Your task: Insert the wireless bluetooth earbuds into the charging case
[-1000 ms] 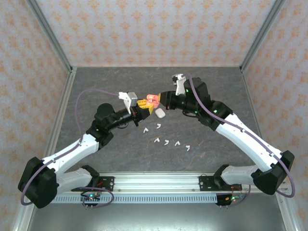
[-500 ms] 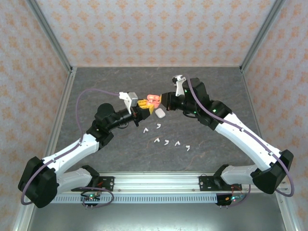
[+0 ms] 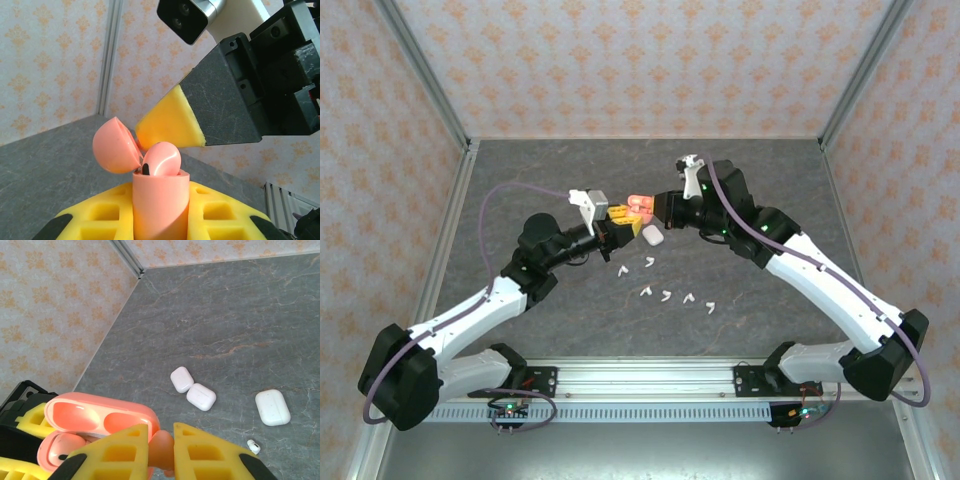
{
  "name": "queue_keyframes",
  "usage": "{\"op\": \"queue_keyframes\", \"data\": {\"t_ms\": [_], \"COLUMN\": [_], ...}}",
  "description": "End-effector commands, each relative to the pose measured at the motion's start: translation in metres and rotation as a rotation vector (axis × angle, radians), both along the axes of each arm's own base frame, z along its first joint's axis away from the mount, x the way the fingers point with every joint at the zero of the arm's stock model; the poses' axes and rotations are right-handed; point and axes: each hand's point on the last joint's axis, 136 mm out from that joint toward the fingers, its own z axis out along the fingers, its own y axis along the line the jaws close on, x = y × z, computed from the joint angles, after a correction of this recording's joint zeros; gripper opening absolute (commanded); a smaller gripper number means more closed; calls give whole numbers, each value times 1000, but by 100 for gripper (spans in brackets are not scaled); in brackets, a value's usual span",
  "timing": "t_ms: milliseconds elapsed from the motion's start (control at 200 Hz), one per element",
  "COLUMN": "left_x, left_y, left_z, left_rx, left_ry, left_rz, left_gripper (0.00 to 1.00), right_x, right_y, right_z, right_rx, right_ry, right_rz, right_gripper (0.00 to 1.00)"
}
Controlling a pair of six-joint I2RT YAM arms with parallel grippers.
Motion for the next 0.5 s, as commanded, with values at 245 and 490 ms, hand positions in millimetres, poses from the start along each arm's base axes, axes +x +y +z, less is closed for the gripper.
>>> {"op": "queue_keyframes", "data": {"t_ms": [245,490], "left_x": [0,0], "left_y": [-2,-3], "left_z": [43,48], "left_rx": [-74,-78], "left_ry": [-136,-151], "left_rz": [-2,-2], "left_gripper": [0,0], "right_x": [-9,-7], "right_y": [10,-2], "right_z": [14,16], "right_rx": [-12,-74], "right_ry": [9,-10], "right_rz": [74,35], "right_gripper": [14,14]}}
